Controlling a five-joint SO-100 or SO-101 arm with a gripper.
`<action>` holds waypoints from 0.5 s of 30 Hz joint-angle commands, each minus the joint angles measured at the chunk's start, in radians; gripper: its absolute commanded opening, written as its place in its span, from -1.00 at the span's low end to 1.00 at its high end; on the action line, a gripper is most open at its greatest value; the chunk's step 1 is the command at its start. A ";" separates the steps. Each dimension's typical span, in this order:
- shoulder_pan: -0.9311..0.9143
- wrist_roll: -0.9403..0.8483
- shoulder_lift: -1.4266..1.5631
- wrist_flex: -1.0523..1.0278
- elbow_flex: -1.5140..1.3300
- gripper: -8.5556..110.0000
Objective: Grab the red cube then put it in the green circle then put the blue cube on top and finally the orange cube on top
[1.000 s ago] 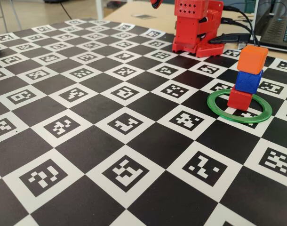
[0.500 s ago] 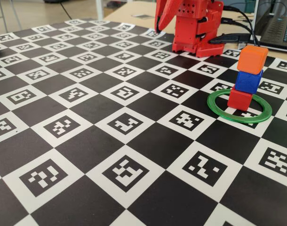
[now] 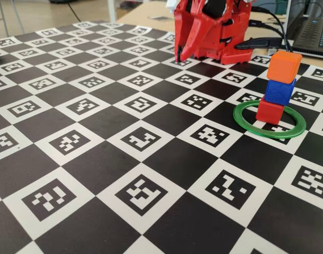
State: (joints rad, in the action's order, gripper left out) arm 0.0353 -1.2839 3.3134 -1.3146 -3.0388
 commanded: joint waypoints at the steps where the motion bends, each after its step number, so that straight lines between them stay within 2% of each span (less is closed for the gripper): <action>1: -0.015 -0.074 0.048 0.032 -0.026 -0.97; 8: -0.025 -0.153 0.046 0.066 -0.130 -0.96; 11: -0.014 -0.140 0.046 -0.041 -0.130 -0.96; 15: -0.014 -0.207 0.048 -0.054 -0.130 -0.96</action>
State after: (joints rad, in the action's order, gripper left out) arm 0.0199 -1.4650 3.3134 -1.2977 -3.1309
